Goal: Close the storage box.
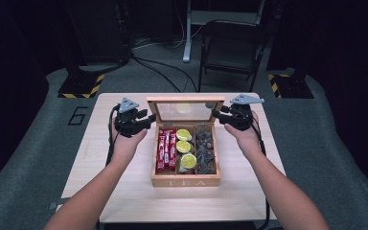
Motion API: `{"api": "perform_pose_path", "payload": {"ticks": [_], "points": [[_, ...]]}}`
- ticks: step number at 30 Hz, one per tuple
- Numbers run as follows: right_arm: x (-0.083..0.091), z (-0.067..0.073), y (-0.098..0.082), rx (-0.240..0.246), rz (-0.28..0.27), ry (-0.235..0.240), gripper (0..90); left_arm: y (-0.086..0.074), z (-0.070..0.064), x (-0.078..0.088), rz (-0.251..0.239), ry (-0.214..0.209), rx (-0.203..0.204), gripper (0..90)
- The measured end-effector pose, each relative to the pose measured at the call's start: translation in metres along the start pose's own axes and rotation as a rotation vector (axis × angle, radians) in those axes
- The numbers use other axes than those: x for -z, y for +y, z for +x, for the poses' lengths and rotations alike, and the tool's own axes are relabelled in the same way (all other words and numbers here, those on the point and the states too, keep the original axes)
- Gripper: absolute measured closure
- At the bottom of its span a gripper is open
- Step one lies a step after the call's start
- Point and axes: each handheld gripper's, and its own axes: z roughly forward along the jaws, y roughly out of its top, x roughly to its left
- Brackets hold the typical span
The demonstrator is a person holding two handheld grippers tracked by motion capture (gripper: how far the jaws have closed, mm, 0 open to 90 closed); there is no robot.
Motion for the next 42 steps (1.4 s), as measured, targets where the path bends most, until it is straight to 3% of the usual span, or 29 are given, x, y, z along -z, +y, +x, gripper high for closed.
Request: {"api": "perform_pose_path", "payload": {"ticks": [9, 18, 30, 35, 38, 42], "points": [[0.006, 0.004, 0.0, 0.009, 0.019, 0.013, 57.9, 0.011, -0.005, 0.007, -0.019, -0.01, -0.029, 62.7], [0.015, 0.009, 0.001, 0.01, 0.008, 0.021, 57.2, 0.012, -0.008, 0.012, 0.002, -0.012, -0.056, 62.7], [0.044, 0.023, -0.001, 0.044, -0.01, 0.065, 55.4, -0.007, -0.013, 0.024, 0.007, -0.057, -0.071, 61.7], [0.056, 0.032, -0.006, 0.085, -0.004, 0.074, 54.7, -0.017, -0.017, 0.028, 0.006, -0.06, -0.083, 61.0], [0.062, 0.036, -0.01, 0.078, -0.003, 0.077, 55.0, -0.02, -0.019, 0.031, 0.002, -0.076, -0.083, 59.9], [0.068, 0.039, -0.015, 0.071, -0.002, 0.096, 55.2, -0.021, -0.023, 0.035, 0.01, -0.075, -0.113, 58.1]]}}
